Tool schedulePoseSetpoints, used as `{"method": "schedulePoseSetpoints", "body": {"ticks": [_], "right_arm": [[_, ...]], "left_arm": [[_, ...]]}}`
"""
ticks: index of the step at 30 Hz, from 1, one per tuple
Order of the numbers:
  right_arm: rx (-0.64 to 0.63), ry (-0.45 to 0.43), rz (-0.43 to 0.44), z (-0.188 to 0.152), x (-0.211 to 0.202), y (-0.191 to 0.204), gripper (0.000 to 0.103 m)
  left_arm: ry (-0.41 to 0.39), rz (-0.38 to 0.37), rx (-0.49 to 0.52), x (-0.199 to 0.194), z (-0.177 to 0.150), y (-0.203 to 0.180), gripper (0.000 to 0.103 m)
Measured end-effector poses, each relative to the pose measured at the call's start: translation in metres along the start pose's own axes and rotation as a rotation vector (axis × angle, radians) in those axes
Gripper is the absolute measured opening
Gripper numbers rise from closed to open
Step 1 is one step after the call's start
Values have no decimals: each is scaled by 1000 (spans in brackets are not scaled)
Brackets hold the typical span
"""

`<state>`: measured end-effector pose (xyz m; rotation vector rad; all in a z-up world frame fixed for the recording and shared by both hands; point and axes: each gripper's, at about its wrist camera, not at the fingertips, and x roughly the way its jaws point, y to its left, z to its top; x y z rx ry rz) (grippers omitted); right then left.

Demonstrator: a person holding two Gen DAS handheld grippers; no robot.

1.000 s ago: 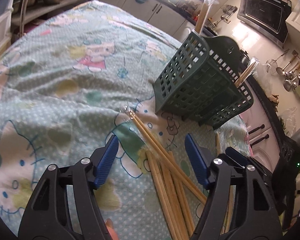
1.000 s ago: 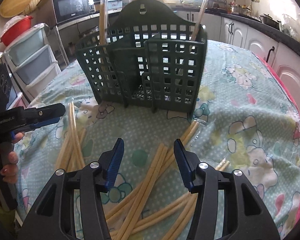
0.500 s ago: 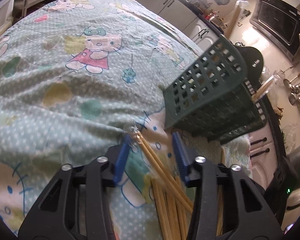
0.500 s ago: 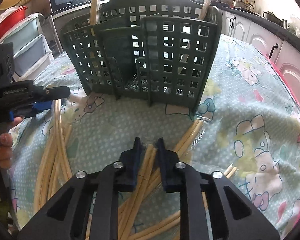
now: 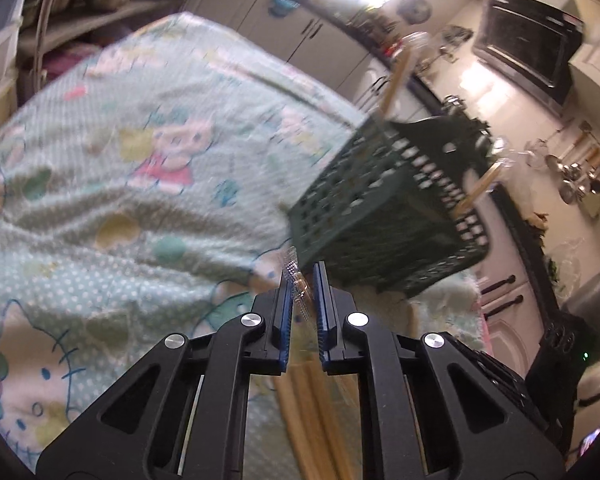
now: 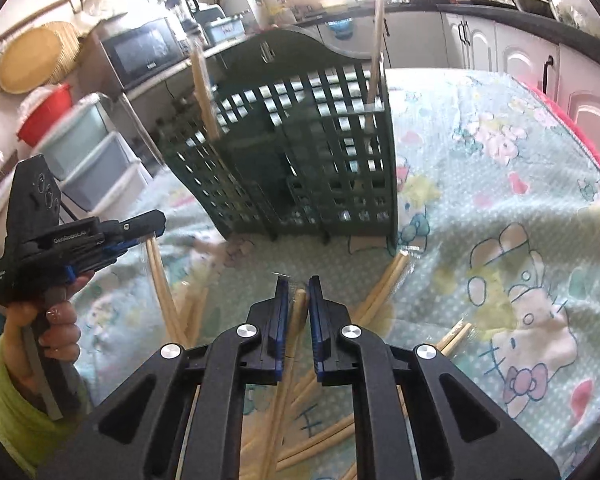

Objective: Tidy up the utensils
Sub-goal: 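Lift the held chopsticks with both tools and carry them over the basket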

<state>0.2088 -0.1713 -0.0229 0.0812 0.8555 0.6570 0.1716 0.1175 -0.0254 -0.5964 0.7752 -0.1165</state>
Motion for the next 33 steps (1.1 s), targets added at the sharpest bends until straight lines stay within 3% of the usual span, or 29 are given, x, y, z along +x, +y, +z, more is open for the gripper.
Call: {"method": "schedulePoseSetpoints", "body": {"ticks": [9,22,33], "right_arm": [[-38,-130,29,22,-47,16,7],[-33,-366,4,53,-104,13,6],[-53,-464,-22,72,-129,14,6]], "left_arm": [[-89,-60,126,-37,6,-52,3],[-167,-131,247,-65,20,-106,2],[-239,-164,312,-81,42,-141,2]]}}
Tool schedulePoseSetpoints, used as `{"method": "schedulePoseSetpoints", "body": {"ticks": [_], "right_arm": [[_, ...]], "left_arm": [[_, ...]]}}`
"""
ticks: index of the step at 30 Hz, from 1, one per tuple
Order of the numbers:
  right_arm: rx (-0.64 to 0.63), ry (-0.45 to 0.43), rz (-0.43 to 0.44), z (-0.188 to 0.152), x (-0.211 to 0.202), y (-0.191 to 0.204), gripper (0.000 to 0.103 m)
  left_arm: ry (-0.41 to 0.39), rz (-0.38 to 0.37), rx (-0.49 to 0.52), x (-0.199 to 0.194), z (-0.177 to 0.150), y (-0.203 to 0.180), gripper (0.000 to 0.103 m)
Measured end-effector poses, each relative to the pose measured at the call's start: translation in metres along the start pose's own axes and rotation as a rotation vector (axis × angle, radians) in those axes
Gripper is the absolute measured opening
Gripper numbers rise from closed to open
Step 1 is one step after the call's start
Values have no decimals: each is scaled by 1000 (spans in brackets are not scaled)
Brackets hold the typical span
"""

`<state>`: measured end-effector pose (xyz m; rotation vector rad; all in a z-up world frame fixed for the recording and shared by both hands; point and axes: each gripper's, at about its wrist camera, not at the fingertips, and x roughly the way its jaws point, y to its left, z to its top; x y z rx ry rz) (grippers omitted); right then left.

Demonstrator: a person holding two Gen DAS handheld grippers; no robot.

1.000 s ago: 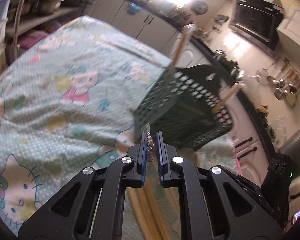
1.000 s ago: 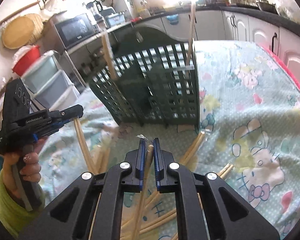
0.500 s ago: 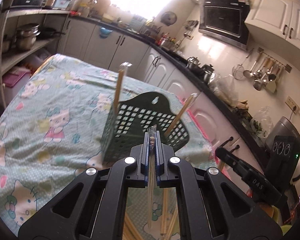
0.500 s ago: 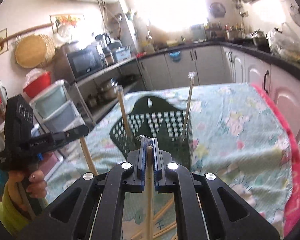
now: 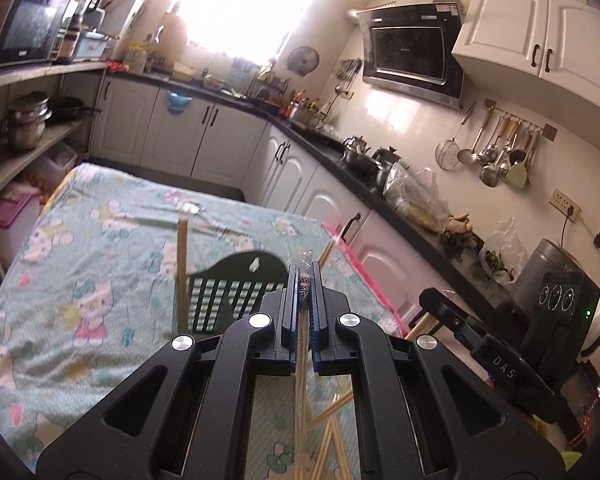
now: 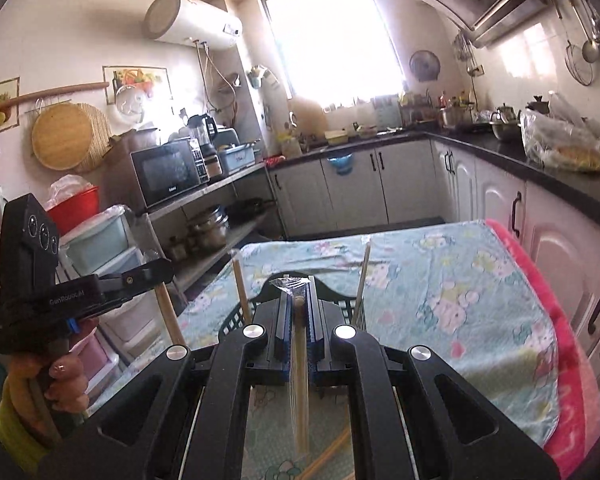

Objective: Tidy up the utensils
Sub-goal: 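Lift the held chopsticks with both tools and carry them over the basket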

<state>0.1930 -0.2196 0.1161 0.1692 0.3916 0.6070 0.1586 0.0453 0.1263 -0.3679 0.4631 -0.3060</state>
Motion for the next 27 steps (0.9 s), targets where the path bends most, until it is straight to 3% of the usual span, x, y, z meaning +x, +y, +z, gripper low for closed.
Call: {"method": "schedulePoseSetpoints", "body": {"ticks": [18,27], "right_arm": [[-46,-142,-14,57,-7,7,6],[-65,-224,-23,87,-1,9,6]], "left_arm": [[-144,22,54,-5,64,-21,2],[-215,76,67,-1,91,-21,2]]}}
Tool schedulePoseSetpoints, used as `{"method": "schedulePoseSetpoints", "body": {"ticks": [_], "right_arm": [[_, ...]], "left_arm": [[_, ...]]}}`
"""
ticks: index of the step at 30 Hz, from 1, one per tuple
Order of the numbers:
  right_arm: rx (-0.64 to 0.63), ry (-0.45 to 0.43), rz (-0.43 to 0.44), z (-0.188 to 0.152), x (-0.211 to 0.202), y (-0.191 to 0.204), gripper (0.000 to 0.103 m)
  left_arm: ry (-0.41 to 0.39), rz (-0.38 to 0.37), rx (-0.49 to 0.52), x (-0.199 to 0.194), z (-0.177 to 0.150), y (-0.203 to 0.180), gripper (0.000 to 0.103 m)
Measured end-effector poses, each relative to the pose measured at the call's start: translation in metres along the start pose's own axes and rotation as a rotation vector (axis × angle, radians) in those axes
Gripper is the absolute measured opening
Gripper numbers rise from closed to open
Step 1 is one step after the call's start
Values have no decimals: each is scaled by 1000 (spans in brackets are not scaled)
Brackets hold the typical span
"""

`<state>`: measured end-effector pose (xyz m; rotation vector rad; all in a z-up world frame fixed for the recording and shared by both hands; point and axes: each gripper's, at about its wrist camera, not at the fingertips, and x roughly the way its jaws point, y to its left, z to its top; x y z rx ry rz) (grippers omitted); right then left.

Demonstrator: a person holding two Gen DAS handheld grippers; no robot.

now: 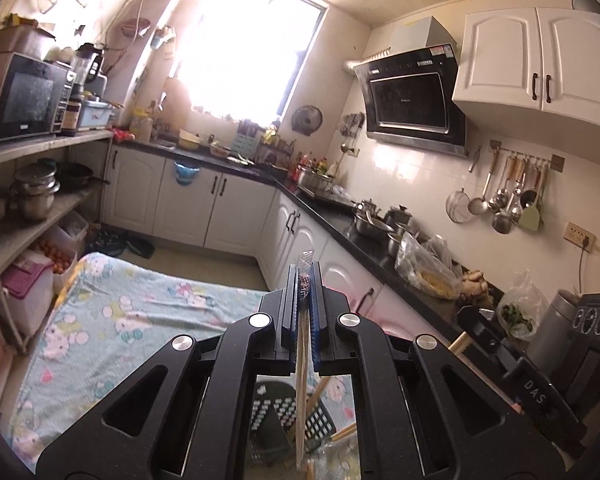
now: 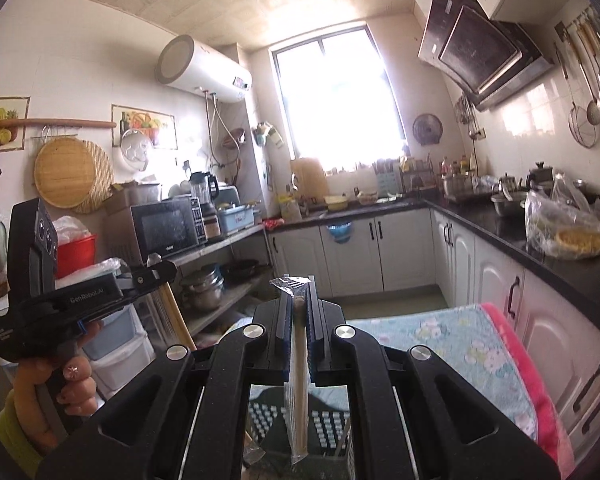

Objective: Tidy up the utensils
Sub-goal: 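Lift the held chopsticks with both tools and carry them over the basket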

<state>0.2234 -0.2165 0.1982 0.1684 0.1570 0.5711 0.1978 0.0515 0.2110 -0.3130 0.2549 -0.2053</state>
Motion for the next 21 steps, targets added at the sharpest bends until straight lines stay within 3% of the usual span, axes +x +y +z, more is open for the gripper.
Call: {"method": "schedulePoseSetpoints", "body": {"ticks": [8,21], "right_arm": [[-42,-37,-34,5,18,-1,6],[-14,39,-59,-42,58,-17,6]], "left_arm": [[-50,84,64,20,2,-6,2],[5,115,50,58,-40,13,2]]}}
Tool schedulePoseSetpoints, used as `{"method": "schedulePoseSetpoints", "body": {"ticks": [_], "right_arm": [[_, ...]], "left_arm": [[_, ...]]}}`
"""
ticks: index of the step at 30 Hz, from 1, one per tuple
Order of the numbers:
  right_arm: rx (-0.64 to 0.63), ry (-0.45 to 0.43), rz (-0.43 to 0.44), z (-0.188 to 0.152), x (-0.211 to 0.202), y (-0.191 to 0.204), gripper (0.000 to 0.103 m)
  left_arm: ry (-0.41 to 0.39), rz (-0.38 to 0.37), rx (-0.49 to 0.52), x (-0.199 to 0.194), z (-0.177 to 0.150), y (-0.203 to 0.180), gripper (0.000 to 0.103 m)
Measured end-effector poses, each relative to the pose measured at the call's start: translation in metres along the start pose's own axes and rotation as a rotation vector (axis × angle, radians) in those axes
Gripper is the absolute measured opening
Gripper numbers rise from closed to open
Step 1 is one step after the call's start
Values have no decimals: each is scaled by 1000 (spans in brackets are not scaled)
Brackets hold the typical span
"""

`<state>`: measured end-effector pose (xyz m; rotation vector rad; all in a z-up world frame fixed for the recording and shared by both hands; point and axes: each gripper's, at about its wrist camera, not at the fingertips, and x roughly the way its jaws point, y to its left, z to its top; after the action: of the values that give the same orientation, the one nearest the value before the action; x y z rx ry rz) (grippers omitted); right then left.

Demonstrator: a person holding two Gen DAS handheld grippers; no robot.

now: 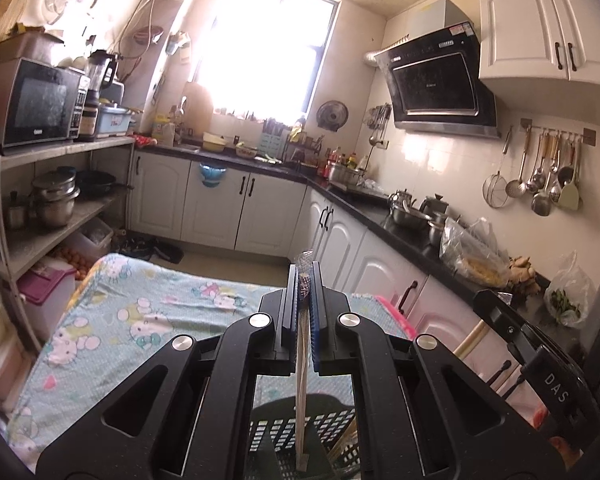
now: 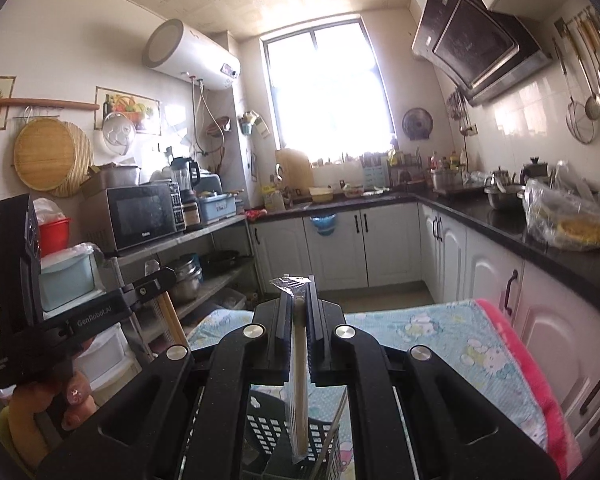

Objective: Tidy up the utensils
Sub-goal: 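Lift the held chopsticks with both tools and carry them over the basket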

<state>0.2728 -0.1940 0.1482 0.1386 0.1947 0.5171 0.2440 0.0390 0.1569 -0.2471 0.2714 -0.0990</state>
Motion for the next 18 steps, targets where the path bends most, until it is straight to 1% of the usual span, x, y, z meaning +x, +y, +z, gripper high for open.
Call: {"method": "schedulePoseSetpoints", "body": {"ticks": [6,11,18], "right_arm": [[32,36,6,-20,12,-2,6],[48,66,12,-34,19,-2,6],[67,93,8,-48,23,-4,7]], "left_arm": [[35,-12,-14,12,-24,9,2],[42,-30,-28,17,-37,14,2],[69,-36,-40,20,-53,21,2]]}}
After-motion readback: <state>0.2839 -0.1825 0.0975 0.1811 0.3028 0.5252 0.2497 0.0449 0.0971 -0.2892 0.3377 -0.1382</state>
